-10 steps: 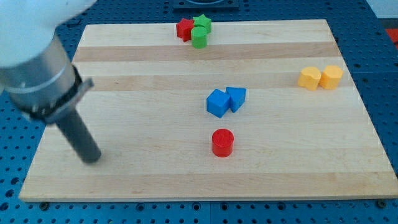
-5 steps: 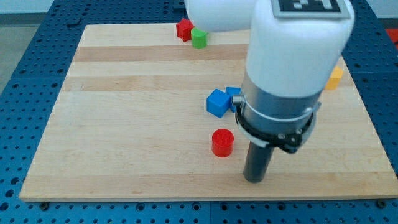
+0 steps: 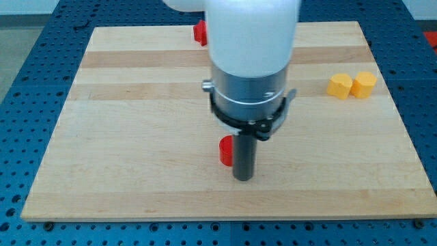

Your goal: Move red circle towards green circle

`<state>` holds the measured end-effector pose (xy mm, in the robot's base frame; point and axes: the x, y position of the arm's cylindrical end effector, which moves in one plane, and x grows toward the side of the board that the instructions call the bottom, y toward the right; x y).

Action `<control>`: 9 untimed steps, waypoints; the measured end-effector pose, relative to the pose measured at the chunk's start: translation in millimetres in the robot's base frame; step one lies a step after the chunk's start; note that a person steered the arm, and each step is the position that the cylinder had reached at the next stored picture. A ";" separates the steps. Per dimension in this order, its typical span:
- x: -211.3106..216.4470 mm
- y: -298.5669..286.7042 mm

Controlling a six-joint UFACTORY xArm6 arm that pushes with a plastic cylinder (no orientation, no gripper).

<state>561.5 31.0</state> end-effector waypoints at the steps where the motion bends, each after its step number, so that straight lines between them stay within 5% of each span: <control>1: -8.4 7.3; 5: -49.8 -119.0; 6: -69.8 -125.0; 9: -33.5 -96.4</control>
<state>528.0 -65.4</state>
